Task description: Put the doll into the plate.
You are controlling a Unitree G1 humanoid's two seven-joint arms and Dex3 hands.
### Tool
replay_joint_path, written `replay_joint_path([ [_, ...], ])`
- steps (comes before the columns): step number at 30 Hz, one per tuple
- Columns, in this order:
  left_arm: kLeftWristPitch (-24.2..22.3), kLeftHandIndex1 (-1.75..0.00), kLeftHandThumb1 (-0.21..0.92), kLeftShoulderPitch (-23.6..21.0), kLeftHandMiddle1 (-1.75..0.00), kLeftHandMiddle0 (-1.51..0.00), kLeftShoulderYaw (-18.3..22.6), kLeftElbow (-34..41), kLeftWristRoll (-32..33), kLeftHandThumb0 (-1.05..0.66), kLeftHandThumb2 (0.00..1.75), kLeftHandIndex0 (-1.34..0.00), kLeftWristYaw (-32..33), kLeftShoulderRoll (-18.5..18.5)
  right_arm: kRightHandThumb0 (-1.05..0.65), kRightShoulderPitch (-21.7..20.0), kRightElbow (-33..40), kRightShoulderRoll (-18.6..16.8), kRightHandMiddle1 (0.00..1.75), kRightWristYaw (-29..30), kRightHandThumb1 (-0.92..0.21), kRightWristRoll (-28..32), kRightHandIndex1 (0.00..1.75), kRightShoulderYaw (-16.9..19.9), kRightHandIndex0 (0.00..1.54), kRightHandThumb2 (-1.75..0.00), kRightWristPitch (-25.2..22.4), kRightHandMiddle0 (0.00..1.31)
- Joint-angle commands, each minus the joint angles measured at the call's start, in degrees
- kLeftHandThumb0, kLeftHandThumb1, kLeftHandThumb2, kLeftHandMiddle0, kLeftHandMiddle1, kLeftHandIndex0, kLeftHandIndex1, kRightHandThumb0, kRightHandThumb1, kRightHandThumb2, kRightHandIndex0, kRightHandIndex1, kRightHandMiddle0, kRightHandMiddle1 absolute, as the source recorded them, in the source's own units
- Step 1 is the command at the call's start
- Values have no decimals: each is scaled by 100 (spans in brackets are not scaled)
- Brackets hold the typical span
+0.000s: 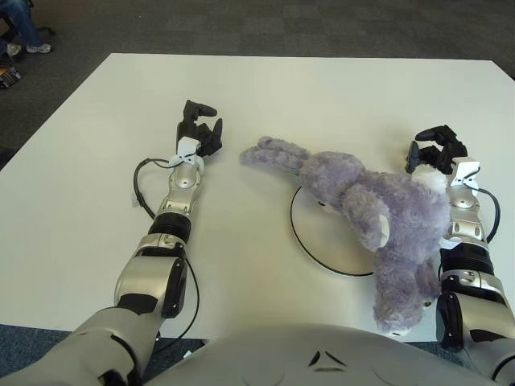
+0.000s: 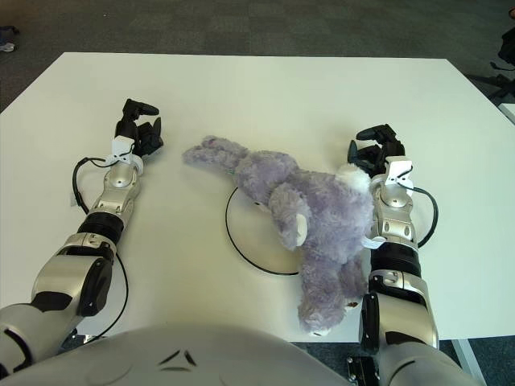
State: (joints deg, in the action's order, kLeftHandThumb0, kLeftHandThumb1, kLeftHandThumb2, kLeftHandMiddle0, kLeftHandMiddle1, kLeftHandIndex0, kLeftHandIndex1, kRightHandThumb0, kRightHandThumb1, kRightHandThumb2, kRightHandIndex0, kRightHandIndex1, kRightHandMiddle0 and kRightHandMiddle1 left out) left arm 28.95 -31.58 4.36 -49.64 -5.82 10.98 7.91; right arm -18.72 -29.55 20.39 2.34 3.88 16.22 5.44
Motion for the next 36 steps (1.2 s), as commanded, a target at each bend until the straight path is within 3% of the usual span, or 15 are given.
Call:
replay_joint_path([
  [1,52,-175,76,176,-175,-95,-15,-35,4,-37,74,-29,-65,22,0,121,-95,-152,172,37,-23,2,174,-40,68,-142,-187,45],
  [13,128,-175,76,227,-175,-98,16,-4,130,-37,75,-29,-320,32,0,98,-116,-205,163,130,-21,22,175,-16,70,-142,-201,51],
  [25,137,-175,74,237,-175,-99,7,-6,109,-37,77,-31,-297,23,0,115,-129,-207,173,108,-19,6,175,-36,71,-147,-165,47],
  [36,136,-175,73,267,-175,-101,0,45,97,-38,79,-31,-306,20,0,133,-71,-222,165,188,-18,-7,175,-29,73,-146,-259,52],
])
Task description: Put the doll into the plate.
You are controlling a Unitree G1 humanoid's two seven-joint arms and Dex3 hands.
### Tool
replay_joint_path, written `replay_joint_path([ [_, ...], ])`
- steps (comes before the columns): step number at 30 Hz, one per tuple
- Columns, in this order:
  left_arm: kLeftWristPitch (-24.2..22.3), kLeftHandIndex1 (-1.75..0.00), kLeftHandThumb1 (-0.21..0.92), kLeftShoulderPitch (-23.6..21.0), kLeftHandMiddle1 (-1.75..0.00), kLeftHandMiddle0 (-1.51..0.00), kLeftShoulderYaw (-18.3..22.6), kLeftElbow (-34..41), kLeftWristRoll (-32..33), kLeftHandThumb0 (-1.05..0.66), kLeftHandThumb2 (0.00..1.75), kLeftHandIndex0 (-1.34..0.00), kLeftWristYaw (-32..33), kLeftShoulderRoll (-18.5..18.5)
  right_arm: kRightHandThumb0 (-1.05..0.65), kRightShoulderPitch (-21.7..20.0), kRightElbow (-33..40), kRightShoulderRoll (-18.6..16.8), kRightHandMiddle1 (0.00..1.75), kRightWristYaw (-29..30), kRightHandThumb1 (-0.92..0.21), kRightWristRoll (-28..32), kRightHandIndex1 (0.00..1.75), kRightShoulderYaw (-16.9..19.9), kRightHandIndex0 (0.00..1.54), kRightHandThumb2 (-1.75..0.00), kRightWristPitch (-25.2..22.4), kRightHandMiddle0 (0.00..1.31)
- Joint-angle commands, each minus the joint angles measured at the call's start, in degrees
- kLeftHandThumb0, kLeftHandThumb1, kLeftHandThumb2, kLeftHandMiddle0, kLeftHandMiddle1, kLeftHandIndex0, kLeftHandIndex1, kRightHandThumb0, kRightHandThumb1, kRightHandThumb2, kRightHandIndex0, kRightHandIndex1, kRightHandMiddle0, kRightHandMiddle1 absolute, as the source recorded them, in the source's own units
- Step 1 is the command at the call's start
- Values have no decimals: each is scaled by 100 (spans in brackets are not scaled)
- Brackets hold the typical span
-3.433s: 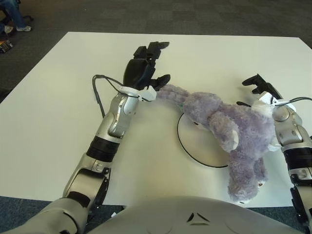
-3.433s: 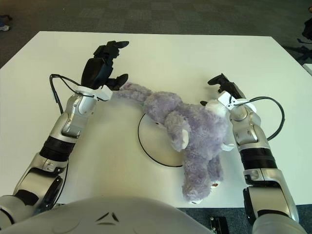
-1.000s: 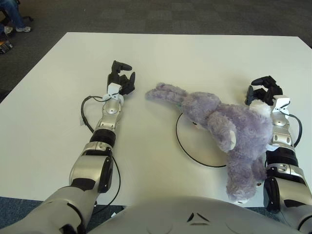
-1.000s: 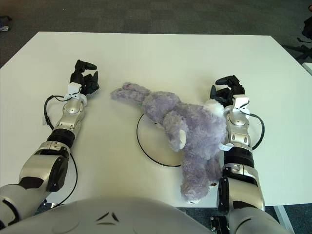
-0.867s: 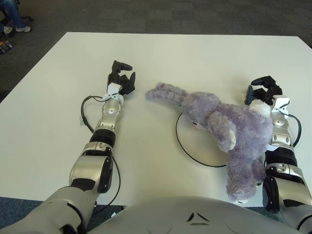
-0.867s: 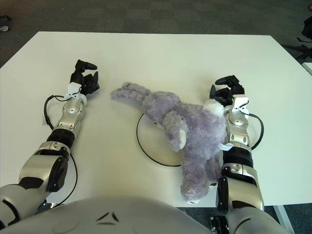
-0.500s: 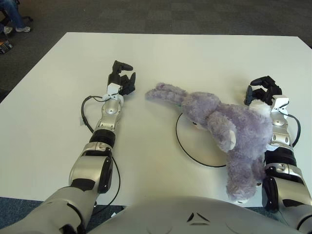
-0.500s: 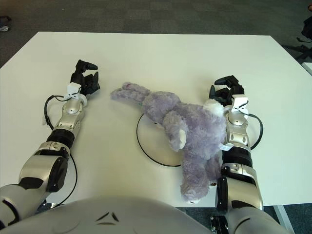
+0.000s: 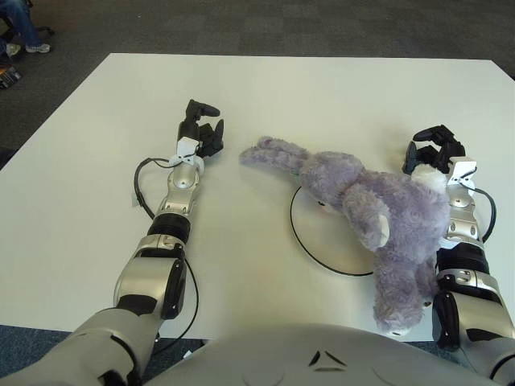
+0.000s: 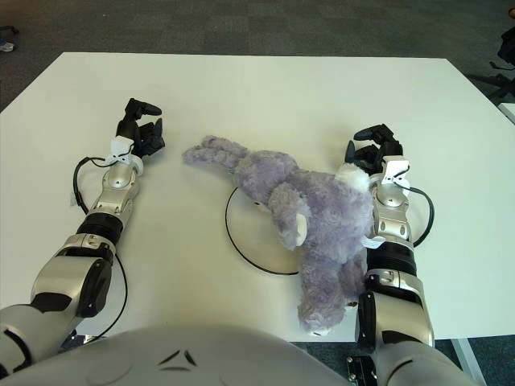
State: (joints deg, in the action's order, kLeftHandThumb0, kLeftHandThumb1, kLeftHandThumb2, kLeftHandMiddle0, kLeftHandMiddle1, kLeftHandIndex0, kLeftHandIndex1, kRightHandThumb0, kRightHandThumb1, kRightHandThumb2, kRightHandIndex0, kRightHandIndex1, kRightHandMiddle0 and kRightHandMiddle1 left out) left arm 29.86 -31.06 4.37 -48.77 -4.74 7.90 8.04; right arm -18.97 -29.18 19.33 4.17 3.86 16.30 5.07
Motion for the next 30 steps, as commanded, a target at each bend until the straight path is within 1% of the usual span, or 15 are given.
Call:
replay_joint_path([
  [1,46,-175,73,217,-175,-102,-1,-35,-9,-38,79,-31,1,5,0,158,-104,-117,165,10,-18,-4,175,-38,73,-146,-236,52],
  [13,2,-175,72,246,-175,-102,-1,35,-11,-38,79,-31,28,-21,-1,173,-63,-110,160,-1,-17,6,175,-40,74,-145,-292,56],
  [22,-20,-175,72,244,-175,-101,2,30,-3,-38,80,-32,27,-32,0,166,-70,-109,165,8,-18,-3,175,-45,72,-146,-326,52],
  [30,-14,-175,71,256,-175,-100,-12,50,-27,-38,80,-32,48,-34,0,182,-40,-104,164,-19,-17,7,175,-45,73,-146,-324,53],
])
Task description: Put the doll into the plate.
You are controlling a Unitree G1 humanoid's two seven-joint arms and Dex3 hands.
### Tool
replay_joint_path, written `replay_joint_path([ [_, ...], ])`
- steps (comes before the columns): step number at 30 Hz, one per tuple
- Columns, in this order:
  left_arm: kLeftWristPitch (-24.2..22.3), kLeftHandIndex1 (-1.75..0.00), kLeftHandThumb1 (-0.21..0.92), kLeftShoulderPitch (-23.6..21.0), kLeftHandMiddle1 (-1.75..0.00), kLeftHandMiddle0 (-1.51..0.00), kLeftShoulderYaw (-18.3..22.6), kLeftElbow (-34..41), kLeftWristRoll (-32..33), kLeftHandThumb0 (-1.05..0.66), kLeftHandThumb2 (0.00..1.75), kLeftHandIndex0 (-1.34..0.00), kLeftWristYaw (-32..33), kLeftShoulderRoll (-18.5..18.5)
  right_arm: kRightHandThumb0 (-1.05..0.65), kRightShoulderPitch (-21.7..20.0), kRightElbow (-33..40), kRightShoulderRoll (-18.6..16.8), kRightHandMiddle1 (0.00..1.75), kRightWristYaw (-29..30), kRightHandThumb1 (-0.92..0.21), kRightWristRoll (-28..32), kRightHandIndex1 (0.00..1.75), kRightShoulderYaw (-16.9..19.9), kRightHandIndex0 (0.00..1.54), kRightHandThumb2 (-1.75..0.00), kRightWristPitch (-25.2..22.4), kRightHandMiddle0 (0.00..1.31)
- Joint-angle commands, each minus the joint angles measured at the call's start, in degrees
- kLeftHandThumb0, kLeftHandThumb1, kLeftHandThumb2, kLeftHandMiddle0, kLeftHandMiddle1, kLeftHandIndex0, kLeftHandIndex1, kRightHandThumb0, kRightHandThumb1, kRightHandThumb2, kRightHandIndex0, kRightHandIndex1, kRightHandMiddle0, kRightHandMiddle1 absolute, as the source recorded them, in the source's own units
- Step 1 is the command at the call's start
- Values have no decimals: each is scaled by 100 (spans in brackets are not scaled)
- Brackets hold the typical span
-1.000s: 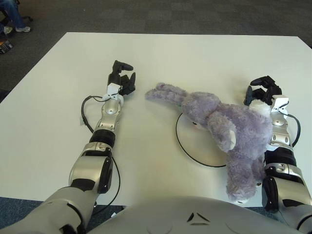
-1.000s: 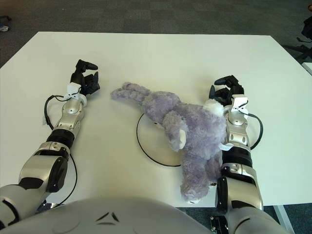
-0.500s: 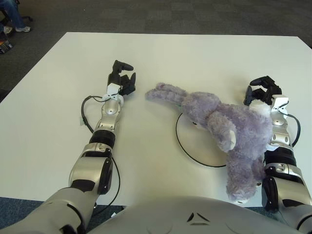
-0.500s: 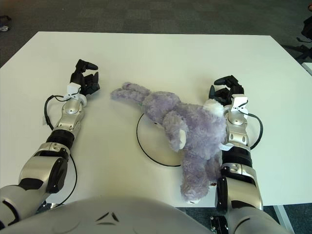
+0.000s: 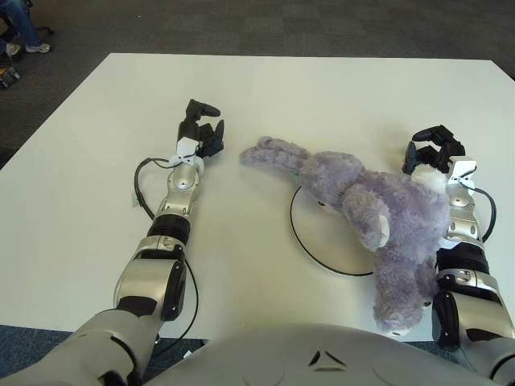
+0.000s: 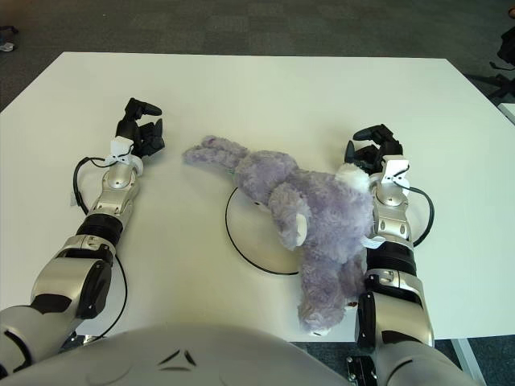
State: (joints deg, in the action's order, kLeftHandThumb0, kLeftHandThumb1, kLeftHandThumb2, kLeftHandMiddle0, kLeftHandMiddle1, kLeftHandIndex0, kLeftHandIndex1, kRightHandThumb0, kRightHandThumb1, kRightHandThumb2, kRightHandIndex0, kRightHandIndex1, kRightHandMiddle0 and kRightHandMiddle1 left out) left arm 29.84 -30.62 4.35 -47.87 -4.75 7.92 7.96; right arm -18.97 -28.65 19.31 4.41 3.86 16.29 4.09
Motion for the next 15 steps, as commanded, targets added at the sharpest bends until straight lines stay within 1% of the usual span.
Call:
replay_joint_path([
  [1,-15,-175,71,216,-175,-100,-12,-35,-30,-38,81,-32,50,-26,0,186,-86,-100,163,-41,-17,6,175,-43,73,-146,-231,54],
  [7,-36,-175,71,220,-175,-101,-14,-28,-29,-38,81,-32,40,-26,-1,191,-62,-101,156,-21,-17,-5,175,-45,74,-144,-277,58],
  [15,-47,-175,71,228,-175,-102,-15,-17,-24,-38,81,-32,34,-32,-1,202,-49,-94,158,-38,-17,-13,175,-51,73,-144,-278,57],
])
